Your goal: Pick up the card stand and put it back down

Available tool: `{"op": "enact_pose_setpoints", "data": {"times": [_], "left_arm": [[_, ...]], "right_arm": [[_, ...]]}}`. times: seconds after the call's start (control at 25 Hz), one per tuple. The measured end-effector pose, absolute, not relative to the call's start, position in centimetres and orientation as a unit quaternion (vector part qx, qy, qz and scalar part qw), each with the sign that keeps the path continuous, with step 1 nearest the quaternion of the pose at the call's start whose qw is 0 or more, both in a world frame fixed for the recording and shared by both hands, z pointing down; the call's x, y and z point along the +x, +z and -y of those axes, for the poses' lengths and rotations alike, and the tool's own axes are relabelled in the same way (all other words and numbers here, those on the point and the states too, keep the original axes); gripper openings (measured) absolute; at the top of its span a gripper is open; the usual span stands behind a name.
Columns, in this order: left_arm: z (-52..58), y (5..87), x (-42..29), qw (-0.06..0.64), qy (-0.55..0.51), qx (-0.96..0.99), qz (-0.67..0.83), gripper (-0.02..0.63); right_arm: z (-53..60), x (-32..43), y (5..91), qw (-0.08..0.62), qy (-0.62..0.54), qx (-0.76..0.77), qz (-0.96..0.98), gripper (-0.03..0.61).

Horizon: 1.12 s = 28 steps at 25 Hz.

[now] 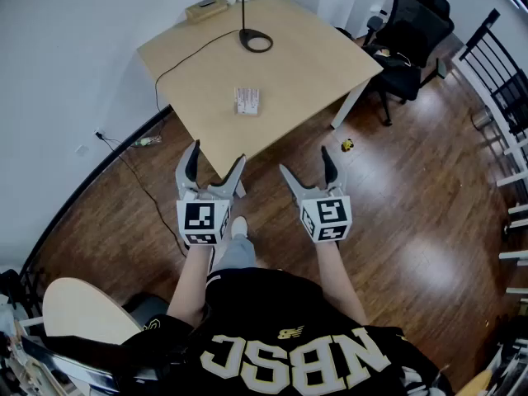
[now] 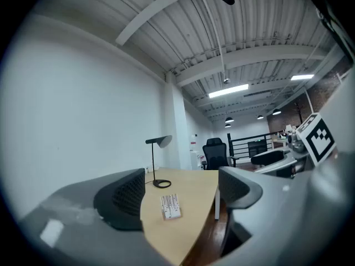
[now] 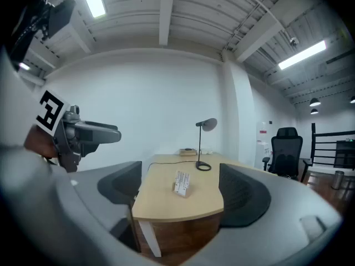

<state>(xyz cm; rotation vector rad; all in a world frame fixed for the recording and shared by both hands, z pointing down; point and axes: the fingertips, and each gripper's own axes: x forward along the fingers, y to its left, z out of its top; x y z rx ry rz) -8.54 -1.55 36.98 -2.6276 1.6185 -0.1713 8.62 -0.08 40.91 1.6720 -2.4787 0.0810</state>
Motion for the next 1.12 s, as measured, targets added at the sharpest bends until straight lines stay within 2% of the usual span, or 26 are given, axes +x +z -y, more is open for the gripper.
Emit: {"op": "enact_pose_setpoints", "data": {"times": [0.28,0.56,0.76,0.92,1.12], "left_arm": [[10.7,37.3,-13.7,0.034,-0.069,-0.867,-0.492,0.434],[16.6,40.9,-18.7,0.009,-0.098,-0.877,-0.47,0.436],[18.5,43.2,-19.2,-0.026,-0.1,-0.881,-0.461,0.437],[19.8,45.5,-18.0,-0.039,-0.127,-0.89,-0.437,0.437],[22.0,47.9,-18.2,-0.033,-0.165,-0.906,-0.387,0.437]], "right_arm": [[8.8,1.9,40.5,0.075,0.03,0.554,0.829,0.431],[13.7,-2.6,43.0,0.081,0.074,0.541,0.834,0.431],[15.4,-2.8,45.4,0.111,0.097,0.529,0.836,0.43],[16.4,-1.8,46.4,0.087,0.122,0.526,0.837,0.43],[17.3,-1.3,49.5,0.091,0.152,0.523,0.834,0.43]]}}
